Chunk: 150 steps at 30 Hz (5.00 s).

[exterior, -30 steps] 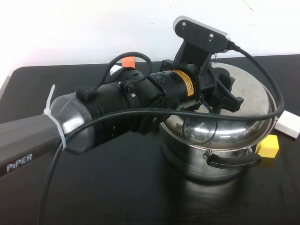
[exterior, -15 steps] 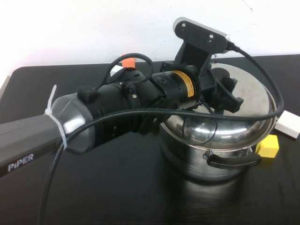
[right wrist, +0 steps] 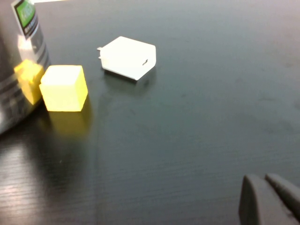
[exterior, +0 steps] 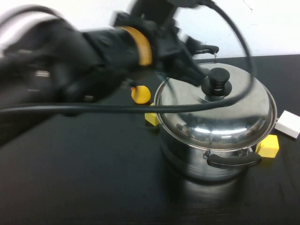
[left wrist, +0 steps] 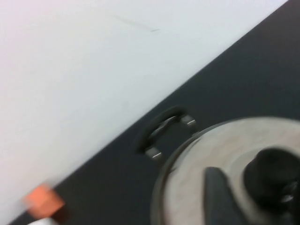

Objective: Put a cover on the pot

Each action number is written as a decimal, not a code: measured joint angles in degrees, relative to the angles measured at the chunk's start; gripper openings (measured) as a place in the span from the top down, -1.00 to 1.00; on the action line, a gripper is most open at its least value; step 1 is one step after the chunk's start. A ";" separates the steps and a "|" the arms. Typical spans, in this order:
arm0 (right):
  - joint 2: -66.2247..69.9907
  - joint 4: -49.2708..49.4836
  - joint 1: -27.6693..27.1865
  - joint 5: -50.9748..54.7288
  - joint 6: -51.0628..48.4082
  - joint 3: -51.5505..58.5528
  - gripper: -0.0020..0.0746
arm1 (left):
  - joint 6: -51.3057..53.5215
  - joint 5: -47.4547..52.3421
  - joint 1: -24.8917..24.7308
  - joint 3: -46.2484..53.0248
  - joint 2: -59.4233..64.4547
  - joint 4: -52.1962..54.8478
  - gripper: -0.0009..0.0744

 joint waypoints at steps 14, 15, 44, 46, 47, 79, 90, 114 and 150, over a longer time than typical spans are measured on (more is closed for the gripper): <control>0.00 0.00 0.00 0.00 0.00 0.00 0.95 | -10.07 23.66 0.00 0.24 -24.92 3.46 0.97; 0.00 0.00 0.00 0.00 0.00 0.00 0.95 | -10.49 24.65 0.00 0.77 -27.22 3.25 0.97; 0.00 0.00 0.00 0.00 0.00 0.00 0.95 | -20.16 26.51 0.00 37.56 -58.90 -1.74 0.98; 0.00 0.00 0.00 0.00 0.00 0.00 0.95 | -20.16 26.51 0.00 37.56 -58.90 -1.96 0.98; 0.00 0.00 0.00 0.00 0.00 0.00 0.95 | -20.16 26.51 0.00 37.66 -58.90 -2.01 0.98; 0.00 0.00 0.00 0.00 0.00 0.00 0.95 | -14.03 -10.34 38.03 74.90 -76.17 -17.17 0.98; 0.00 0.00 0.00 0.00 0.00 0.00 0.95 | -13.38 -1.31 38.03 80.46 -83.72 -21.48 0.98; 0.00 0.00 0.00 0.00 0.00 0.00 0.95 | 2.24 -1.05 38.03 80.36 -83.75 -23.71 0.98; 0.00 0.00 0.00 0.00 0.00 0.00 0.95 | 9.65 -0.80 38.03 80.36 -83.75 -26.21 0.98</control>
